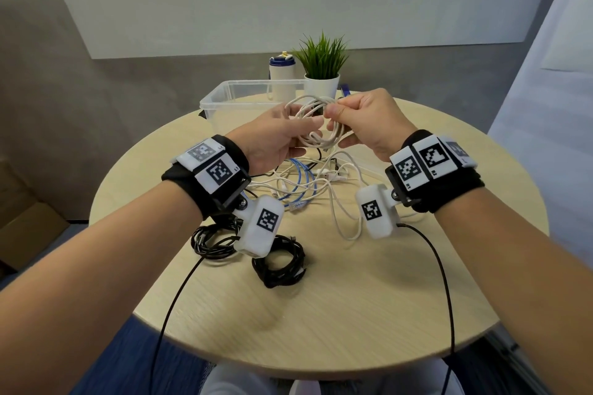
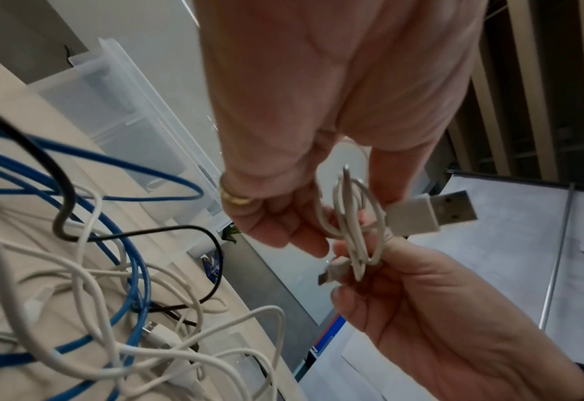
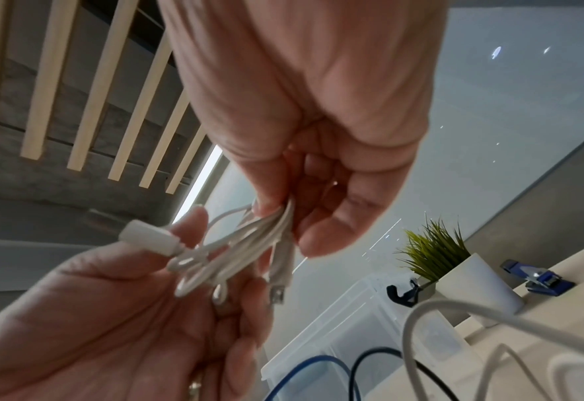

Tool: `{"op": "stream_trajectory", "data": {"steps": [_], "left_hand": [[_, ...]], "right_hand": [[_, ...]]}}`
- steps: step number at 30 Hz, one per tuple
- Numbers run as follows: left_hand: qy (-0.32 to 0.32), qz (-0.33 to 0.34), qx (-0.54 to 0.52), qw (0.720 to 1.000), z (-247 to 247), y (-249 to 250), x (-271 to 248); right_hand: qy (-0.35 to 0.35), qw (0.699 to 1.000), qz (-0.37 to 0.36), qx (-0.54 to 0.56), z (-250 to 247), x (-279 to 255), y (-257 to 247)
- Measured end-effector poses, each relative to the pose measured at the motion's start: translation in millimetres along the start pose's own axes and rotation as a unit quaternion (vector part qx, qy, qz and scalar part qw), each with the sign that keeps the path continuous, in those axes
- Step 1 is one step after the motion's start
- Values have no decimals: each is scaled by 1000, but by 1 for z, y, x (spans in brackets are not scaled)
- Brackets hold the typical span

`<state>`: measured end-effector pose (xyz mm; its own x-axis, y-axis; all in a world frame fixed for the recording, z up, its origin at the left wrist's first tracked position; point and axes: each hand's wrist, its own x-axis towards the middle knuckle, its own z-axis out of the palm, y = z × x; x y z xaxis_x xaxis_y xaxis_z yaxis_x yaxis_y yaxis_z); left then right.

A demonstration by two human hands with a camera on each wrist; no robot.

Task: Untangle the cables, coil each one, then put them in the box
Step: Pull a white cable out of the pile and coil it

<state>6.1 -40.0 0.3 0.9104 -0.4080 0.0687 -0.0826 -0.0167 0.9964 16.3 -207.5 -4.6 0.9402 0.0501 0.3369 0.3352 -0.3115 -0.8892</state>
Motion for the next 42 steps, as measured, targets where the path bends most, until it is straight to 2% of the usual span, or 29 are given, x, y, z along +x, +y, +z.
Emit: {"op": "stream_trajectory", "data": {"steps": [5,11,15,18,21,27,31,34,37,40,42], "left_hand": [[-2,-23,-18,1000,-3,-3,1],[44,-84,5,995,-1,-8,2],[-22,-122,56,991,6,-15,-3],[-50,-116,108,986,5,-17,-2],[-28,-93,144,985,1,-16,-2],[54,-74,62,994,2,-10,0],[66,-56,40,995,2,-10,2],[46,-30,44,997,0,-13,3],[9,-15,116,993,-1,-14,0],[-45,1,153,987,1,-12,-4],[-80,4,178,981,1,-9,-7]], "right_hand": [[21,999,-23,-23,2,2,2],[59,998,-33,2,2,6,6],[89,995,-31,34,1,10,5],[93,995,-36,23,0,11,7],[89,995,-46,-5,-3,10,7],[70,991,-70,-87,-5,6,4],[54,992,-71,-88,-1,2,1],[47,993,-64,-91,-1,1,2],[64,992,-49,-94,-2,4,6],[86,992,-27,-85,-3,10,11],[76,994,-11,-81,-4,13,11]]}}
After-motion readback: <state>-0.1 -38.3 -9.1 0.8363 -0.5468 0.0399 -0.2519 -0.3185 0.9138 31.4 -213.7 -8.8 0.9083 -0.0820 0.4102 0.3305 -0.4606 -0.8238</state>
